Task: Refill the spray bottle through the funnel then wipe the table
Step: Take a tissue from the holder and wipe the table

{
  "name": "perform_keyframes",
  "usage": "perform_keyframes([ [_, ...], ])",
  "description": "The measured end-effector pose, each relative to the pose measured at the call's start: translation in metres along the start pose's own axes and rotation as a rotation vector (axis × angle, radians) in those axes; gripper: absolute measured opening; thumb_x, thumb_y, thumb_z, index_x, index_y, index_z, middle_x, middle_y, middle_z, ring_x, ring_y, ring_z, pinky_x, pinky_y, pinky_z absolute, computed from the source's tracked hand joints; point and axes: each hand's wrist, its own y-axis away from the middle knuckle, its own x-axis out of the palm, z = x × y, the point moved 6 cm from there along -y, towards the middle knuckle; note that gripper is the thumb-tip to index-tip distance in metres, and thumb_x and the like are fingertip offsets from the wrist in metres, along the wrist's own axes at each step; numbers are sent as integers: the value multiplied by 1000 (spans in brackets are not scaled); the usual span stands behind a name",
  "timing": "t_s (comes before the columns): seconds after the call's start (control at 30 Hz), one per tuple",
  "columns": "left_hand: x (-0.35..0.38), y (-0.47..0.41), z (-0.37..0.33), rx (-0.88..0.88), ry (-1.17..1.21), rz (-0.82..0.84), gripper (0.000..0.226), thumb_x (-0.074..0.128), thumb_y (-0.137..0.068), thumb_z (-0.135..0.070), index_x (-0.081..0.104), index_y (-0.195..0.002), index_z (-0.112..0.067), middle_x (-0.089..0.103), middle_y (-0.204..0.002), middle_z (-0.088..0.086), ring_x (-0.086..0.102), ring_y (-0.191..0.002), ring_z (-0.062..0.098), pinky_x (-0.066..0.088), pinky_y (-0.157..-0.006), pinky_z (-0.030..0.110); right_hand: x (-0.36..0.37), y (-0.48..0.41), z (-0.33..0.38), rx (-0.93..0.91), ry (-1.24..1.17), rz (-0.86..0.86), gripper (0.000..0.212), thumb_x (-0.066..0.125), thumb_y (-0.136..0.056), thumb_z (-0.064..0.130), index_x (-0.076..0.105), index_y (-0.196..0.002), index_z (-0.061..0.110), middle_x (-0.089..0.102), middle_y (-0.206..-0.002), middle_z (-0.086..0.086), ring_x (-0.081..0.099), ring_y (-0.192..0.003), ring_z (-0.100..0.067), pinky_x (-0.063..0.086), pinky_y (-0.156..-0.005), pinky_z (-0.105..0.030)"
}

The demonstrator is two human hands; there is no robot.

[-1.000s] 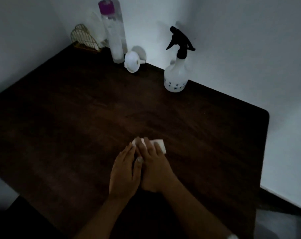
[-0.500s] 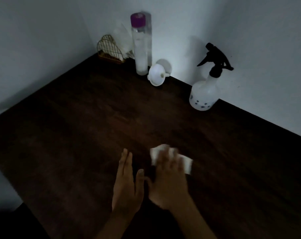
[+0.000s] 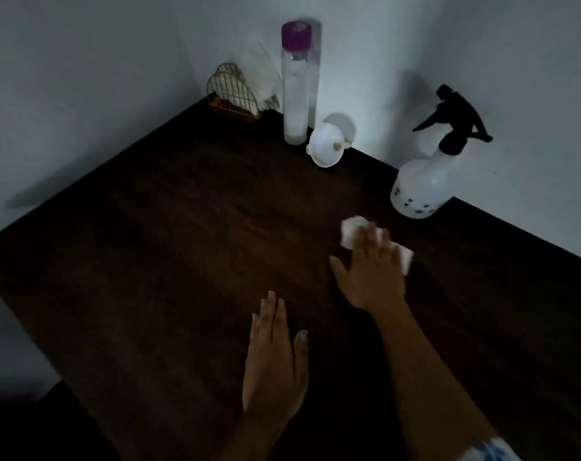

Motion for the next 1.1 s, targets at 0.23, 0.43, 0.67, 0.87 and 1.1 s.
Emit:
perform_keyframes([
  [0.23,-2,1,-5,1,-14,-9,69,16,-90,-47,34,-138,0,25,-148,8,16,-136,13,10,-115,30,16,124,38,-16,-43,76,87,-7,-81,67,-11,-146,9,-21,-150,-16,-17,-141,-33,-8,-113,-44],
  [0.43,-2,-1,-8,35,-69,14,76,8,-85,-49,31,-140,-3,25,-151,11,8,-135,6,2,-113,27,15,57,20,-265,-14,134,77,22,-91,58,0,-149,13,-8,-157,-10,-10,-144,-28,0,-117,-45],
  [0.67,5,9,-5,70,-154,108,70,17,-90,-46,31,-139,1,28,-150,15,18,-142,24,5,-115,32,0,129,-133,261,-39,-14,90,25,-87,67,2,-148,6,-5,-156,-16,-4,-144,-32,5,-116,-46],
  [0.87,9,25,-20,17,-301,145,57,36,-96,-26,22,-143,1,15,-154,17,10,-143,29,6,-116,40,21,244,-72,167,-89,55,96,17,-79,68,-5,-148,5,-20,-150,-15,-15,-142,-34,-8,-114,-42],
  [1.1,20,54,-41,94,-448,257,58,36,-94,-28,21,-144,-3,16,-153,18,13,-142,29,13,-116,41,35,220,8,-162,-91,137,80,9,-86,56,-6,-148,9,-24,-150,-9,-18,-142,-29,-13,-113,-40],
])
